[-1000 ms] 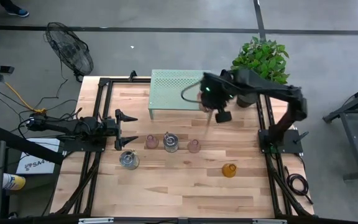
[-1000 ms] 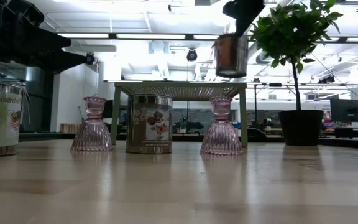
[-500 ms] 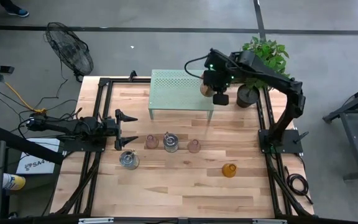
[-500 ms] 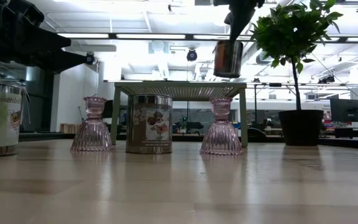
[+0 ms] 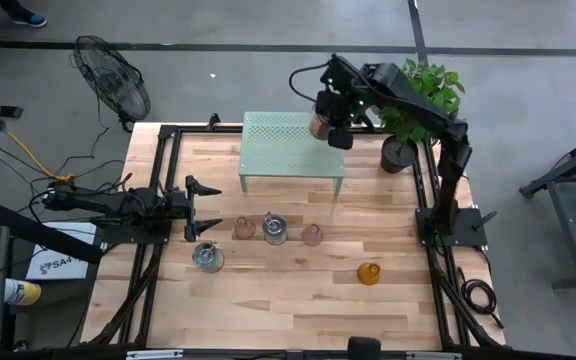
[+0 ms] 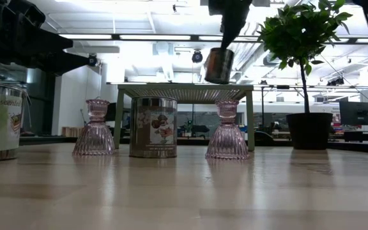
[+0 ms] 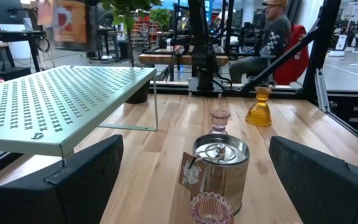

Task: Pick & Place candle stick holders
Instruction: Put the right silver candle on the shelf

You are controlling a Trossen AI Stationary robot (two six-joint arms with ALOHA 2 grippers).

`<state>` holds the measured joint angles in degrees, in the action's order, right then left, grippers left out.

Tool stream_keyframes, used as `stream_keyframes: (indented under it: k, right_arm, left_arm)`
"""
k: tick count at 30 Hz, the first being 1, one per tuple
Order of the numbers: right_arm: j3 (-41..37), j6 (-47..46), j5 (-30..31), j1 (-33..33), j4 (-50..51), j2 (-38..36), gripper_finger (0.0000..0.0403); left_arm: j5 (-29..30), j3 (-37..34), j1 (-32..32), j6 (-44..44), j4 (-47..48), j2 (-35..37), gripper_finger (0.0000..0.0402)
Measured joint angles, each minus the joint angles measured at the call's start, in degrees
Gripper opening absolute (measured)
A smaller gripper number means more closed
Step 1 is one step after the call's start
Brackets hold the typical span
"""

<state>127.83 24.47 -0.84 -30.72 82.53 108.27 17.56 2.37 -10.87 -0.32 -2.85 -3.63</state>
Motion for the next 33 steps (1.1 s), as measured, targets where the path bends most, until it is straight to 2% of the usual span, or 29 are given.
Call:
stream_keyframes:
  k: [8, 33]
  right_arm:
    - [1.7, -0.2, 1.0, -2.2, 1.6, 3.4, 0.0000]
    - [1.7, -1.0, -1.4, -5.4, 0.4, 5.4, 0.0000]
  left_arm:
    - [0.0, 0.0, 0.0, 0.0, 0.0, 0.0, 0.0399]
    - [0.2, 0.0, 0.0, 0.0, 0.0, 0.0, 0.0399]
